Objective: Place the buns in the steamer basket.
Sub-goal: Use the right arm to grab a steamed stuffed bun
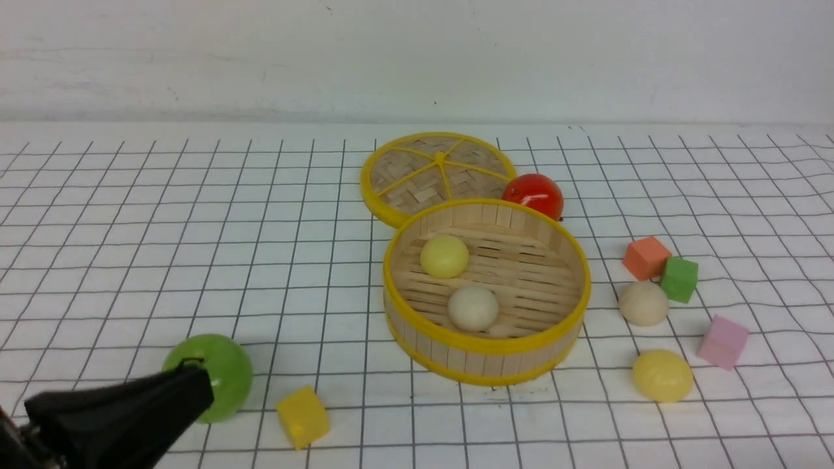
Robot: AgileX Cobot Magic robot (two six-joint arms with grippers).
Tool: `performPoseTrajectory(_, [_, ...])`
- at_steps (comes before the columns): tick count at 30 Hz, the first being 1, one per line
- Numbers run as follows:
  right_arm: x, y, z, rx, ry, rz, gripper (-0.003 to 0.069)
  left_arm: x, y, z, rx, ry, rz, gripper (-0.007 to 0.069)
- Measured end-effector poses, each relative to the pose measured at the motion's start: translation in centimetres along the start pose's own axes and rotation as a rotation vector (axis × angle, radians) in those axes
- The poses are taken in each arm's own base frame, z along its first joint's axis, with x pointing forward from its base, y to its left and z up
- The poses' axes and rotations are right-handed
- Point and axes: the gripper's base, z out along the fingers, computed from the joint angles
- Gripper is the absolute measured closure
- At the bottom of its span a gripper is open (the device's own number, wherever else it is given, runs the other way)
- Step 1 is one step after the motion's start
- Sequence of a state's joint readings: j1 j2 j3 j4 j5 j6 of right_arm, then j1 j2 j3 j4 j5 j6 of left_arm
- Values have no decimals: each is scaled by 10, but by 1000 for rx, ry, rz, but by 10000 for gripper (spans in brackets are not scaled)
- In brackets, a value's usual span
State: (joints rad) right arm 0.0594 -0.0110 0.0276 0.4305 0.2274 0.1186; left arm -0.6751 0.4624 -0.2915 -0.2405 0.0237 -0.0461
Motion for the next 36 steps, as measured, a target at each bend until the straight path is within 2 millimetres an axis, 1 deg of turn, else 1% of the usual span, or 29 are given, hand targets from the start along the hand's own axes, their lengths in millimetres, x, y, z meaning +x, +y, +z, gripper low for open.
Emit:
performPoseTrajectory(2, [-8,2,0,-33,-81,147,420,16,5,-2,-9,26,-9,638])
performPoseTrajectory(4, [-10,3,-1,-43,-111,201,420,21,6,-3,-12,36,-10,638])
performPoseTrajectory(5, [-15,5,-2,-61,-134,268,433,27,8,-3,-17,49,-11,638])
performPoseTrajectory(6, [-15,6,-2,-63,-130,271,436,28,8,-3,-18,50,-11,638])
performPoseTrajectory(7, [-22,13,-5,-84,-103,269,463,30,9,-3,-20,56,-12,638])
performPoseTrajectory(9, [-36,29,-7,-102,-32,195,516,32,10,-3,-22,61,-13,638])
performPoseTrajectory(10, [-52,43,-9,-109,29,106,552,32,10,-3,-22,62,-13,638])
performPoseTrajectory(11, [-52,45,-7,-101,71,92,557,32,10,-3,-22,62,-13,638])
performPoseTrajectory(12, [-70,60,-1,-89,195,-38,600,32,10,-3,-22,61,-13,638])
performPoseTrajectory(13, [-78,66,3,-80,265,-109,622,32,10,-3,-22,62,-13,638])
performPoseTrajectory(15, [-103,80,23,-43,451,-267,653,32,10,-3,-22,61,-14,638])
performPoseTrajectory(17, [-111,82,40,-5,586,-322,659,32,10,-3,-22,61,-14,638])
performPoseTrajectory(18, [-115,81,58,29,674,-342,659,32,10,-3,-22,61,-14,638])
performPoseTrajectory(19, [-114,80,64,39,712,-340,659,32,10,-3,-22,61,-14,638])
performPoseTrajectory(20, [-116,79,82,69,786,-348,659,32,10,-3,-22,61,-14,638])
performPoseTrajectory(22, [-109,76,118,111,917,-351,659,32,10,-3,-22,61,-14,638])
performPoseTrajectory(24, [-102,76,136,129,977,-358,659,32,10,-3,-22,61,-14,638])
performPoseTrajectory(25, [-94,76,152,151,1032,-365,658,32,10,-3,-22,61,-14,638])
performPoseTrajectory(26, [-94,77,152,149,1029,-373,658,32,10,-3,-22,61,-14,638])
performPoseTrajectory(27, [-85,77,169,172,1080,-391,653,32,10,-3,-22,61,-14,638])
performPoseTrajectory(28, [-80,77,181,191,1102,-405,643,32,10,-3,-22,61,-14,638])
performPoseTrajectory(31, [-69,74,211,234,1138,-406,600,32,10,-3,-22,61,-14,638])
performPoseTrajectory(32, [-65,72,217,243,1148,-406,587,32,10,-3,-22,61,-14,638])
performPoseTrajectory(34, [-58,68,233,255,1158,-413,536,32,10,-3,-22,61,-14,638])
performPoseTrajectory(35, [-59,69,234,254,1153,-413,531,32,10,-3,-22,61,-14,638])
performPoseTrajectory(36, [-53,66,245,257,1156,-413,473,32,10,-3,-22,61,-14,638])
